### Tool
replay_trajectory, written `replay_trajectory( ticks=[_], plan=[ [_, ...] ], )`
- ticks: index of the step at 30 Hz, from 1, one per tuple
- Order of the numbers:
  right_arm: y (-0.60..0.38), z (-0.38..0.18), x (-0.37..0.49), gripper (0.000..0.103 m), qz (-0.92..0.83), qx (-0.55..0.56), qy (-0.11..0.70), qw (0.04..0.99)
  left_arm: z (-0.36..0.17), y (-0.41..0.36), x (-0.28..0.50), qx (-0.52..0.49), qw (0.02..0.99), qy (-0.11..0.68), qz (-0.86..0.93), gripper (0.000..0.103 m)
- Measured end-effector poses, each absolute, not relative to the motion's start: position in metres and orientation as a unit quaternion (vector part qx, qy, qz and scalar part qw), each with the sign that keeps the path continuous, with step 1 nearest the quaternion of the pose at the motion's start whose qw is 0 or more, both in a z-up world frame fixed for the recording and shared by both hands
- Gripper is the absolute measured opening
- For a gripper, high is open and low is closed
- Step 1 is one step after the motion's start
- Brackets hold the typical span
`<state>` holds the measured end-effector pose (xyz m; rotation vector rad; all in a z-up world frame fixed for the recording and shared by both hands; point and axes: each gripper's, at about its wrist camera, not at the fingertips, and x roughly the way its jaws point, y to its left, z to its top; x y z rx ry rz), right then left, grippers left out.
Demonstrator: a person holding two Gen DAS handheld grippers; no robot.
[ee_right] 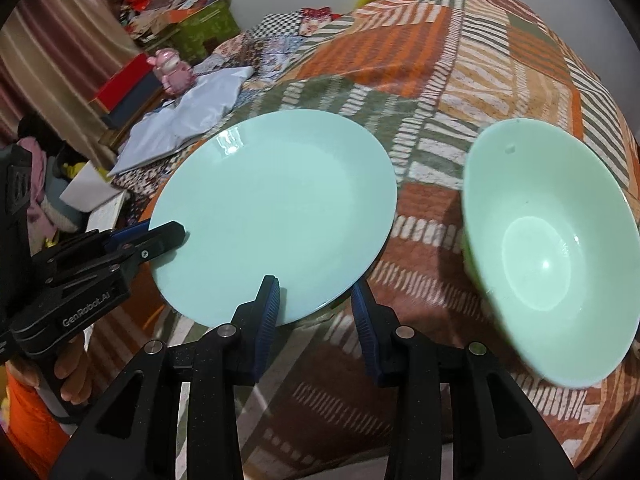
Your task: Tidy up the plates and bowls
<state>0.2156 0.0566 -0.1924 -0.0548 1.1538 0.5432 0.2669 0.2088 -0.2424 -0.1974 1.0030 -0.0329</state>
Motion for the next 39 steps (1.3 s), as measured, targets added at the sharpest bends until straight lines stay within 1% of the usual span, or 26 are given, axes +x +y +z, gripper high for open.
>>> replay_trajectory(
  ticks=[2, 8, 11, 15, 19, 24, 35, 37, 39],
  plan=[
    [0.059, -0.191, 0.210, 0.033, 0.263, -0.035, 0.538, 0.800, -0.239, 0.211, 0.254, -0.099, 0.872, 0.479, -0.015, 0.027],
    [0.072, -0.184, 0.187, 0.025, 0.314, -0.064, 0.531, 0.784, -0.232, 0.212, 0.212, -0.116, 0.868, 0.482, -0.022, 0.027],
    [0.075, -0.181, 0.182, 0.025, 0.311, -0.074, 0.524, 0.790, -0.230, 0.205, 0.196, -0.123, 0.866, 0.484, -0.023, 0.028],
    [0.064, -0.179, 0.187, 0.025, 0.296, -0.050, 0.523, 0.798, -0.233, 0.214, 0.188, -0.143, 0.859, 0.492, -0.009, 0.028],
    [0.058, -0.180, 0.198, 0.025, 0.277, -0.051, 0.526, 0.803, -0.228, 0.226, 0.184, -0.129, 0.866, 0.483, 0.021, 0.028],
    [0.062, -0.190, 0.208, 0.025, 0.273, -0.058, 0.537, 0.796, -0.224, 0.242, 0.192, -0.130, 0.870, 0.475, 0.030, 0.028],
    [0.071, -0.205, 0.219, 0.026, 0.285, -0.047, 0.554, 0.781, -0.250, 0.247, 0.231, -0.136, 0.857, 0.498, 0.010, 0.028],
    [0.073, -0.206, 0.219, 0.029, 0.287, -0.043, 0.554, 0.780, -0.252, 0.247, 0.233, -0.139, 0.857, 0.496, 0.008, 0.028],
    [0.073, -0.206, 0.219, 0.029, 0.284, -0.042, 0.551, 0.784, -0.254, 0.246, 0.235, -0.141, 0.858, 0.495, 0.008, 0.028]
  ],
)
